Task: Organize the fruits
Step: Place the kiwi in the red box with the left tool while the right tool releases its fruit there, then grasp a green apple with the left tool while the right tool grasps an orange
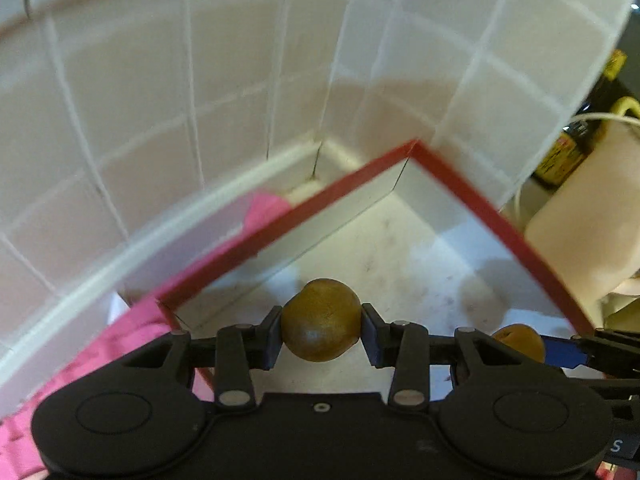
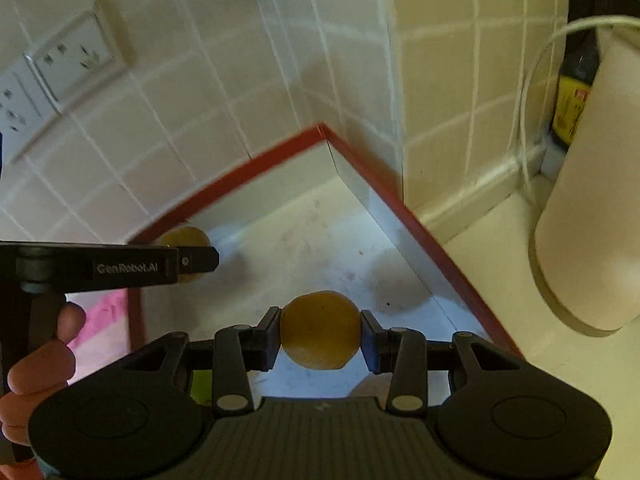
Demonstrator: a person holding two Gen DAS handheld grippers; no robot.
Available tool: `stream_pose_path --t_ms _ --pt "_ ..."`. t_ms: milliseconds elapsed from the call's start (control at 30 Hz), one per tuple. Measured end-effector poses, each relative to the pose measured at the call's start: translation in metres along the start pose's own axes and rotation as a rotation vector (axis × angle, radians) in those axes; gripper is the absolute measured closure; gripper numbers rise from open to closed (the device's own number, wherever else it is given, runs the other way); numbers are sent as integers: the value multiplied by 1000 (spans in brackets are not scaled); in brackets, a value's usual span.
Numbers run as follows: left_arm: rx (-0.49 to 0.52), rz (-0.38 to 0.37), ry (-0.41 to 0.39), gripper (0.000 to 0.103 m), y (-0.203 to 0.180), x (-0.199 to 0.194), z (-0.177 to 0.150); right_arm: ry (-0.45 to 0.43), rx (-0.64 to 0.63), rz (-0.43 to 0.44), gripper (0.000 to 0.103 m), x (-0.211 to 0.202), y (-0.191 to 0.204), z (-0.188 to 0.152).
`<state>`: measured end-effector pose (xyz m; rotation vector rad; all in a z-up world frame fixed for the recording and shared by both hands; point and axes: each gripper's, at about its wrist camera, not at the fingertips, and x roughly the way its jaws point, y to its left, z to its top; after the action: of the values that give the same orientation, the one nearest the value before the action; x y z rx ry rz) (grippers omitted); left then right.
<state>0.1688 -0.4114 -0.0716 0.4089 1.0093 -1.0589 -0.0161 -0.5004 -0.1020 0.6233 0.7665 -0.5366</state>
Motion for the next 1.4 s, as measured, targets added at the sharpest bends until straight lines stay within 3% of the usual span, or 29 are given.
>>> stream_pose_path --t_ms 133,300,600,700,833,1100,1400 --pt "26 40 -3 54 -2 11 -1 28 -2 -25 60 16 0 -1" --pt "35 12 -7 54 -6 8 3 51 -16 -63 60 27 3 -2" --pt "152 106 13 53 -35 25 -5 31 -85 -117 59 29 14 -5" --pt "153 111 19 36 -36 25 -8 32 -78 -113 58 27 12 -5" --pt "146 111 -7 26 -35 10 -6 0 -71 -109 49 12 10 -3" --pt "82 104 -96 25 -16 -60 -15 -64 -44 -76 47 -37 18 0" --pt "-20 184 -202 25 31 -181 -65 -148 -108 -3 42 -110 72 -19"
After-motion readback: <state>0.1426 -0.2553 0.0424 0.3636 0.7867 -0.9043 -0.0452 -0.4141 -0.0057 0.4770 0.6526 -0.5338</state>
